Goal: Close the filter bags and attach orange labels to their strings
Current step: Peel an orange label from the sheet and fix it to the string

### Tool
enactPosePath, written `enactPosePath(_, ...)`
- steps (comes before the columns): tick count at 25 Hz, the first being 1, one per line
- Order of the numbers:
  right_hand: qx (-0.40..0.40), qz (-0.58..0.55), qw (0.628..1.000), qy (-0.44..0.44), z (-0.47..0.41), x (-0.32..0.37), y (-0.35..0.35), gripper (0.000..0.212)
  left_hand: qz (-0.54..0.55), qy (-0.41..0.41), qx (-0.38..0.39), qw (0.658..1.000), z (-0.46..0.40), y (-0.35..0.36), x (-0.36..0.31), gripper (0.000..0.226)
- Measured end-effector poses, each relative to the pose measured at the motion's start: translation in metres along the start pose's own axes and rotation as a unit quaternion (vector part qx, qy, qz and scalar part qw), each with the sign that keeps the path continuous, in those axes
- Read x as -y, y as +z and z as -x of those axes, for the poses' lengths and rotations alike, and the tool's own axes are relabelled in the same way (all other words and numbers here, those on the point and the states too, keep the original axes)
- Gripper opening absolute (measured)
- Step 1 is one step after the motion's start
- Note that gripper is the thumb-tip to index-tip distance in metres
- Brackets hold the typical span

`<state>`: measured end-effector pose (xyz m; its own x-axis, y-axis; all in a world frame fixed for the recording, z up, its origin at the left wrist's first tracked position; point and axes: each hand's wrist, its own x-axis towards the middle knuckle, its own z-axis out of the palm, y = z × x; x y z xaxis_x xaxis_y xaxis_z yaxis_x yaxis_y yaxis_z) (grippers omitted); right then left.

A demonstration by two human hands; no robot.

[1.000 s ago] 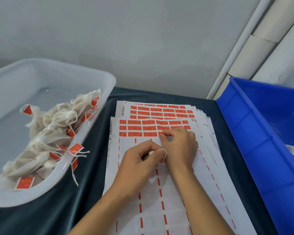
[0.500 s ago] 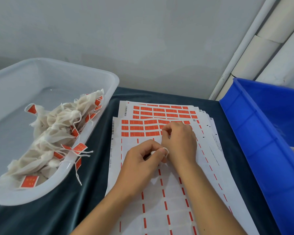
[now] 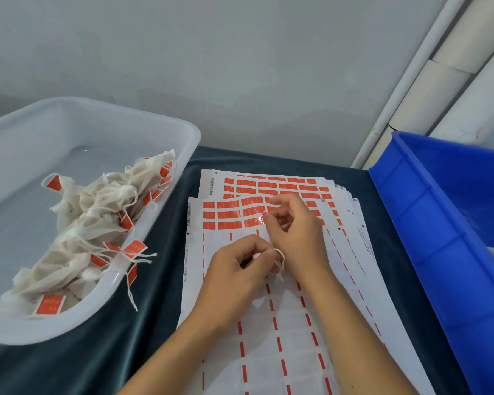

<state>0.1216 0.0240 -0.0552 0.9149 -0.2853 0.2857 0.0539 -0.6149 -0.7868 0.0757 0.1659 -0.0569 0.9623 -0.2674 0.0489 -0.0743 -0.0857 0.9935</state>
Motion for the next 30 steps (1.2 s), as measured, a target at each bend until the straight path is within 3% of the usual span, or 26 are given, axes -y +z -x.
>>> enactPosePath(5,-0.026,-0.169,0.985,0.034,0.003,-0.005,-0.002,0.018,-0.002,-0.014,-0.001,1.000,0.000,-0.001,0.001,0.020)
enactPosePath(9,-0.084,-0.300,0.942,0.125,0.001,-0.005,-0.016,0.014,-0.021,-0.029,-0.009,0.999,-0.001,-0.001,0.002,0.021)
enactPosePath(12,-0.103,-0.357,0.918,0.141,-0.002,-0.002,-0.035,0.016,0.001,-0.028,-0.019,0.999,0.000,-0.001,0.000,0.021)
enactPosePath(15,-0.043,-0.373,0.919,0.119,0.010,0.000,-0.053,0.031,0.028,-0.016,-0.036,0.999,0.000,-0.003,-0.005,0.024)
enactPosePath(20,0.132,-0.386,0.910,0.068,0.037,-0.006,-0.052,0.068,0.044,0.007,-0.049,0.998,0.003,0.000,-0.009,0.025)
enactPosePath(30,0.129,-0.354,0.925,0.046,0.048,-0.007,-0.038,0.077,0.063,0.016,-0.018,0.998,0.004,-0.002,-0.012,0.021)
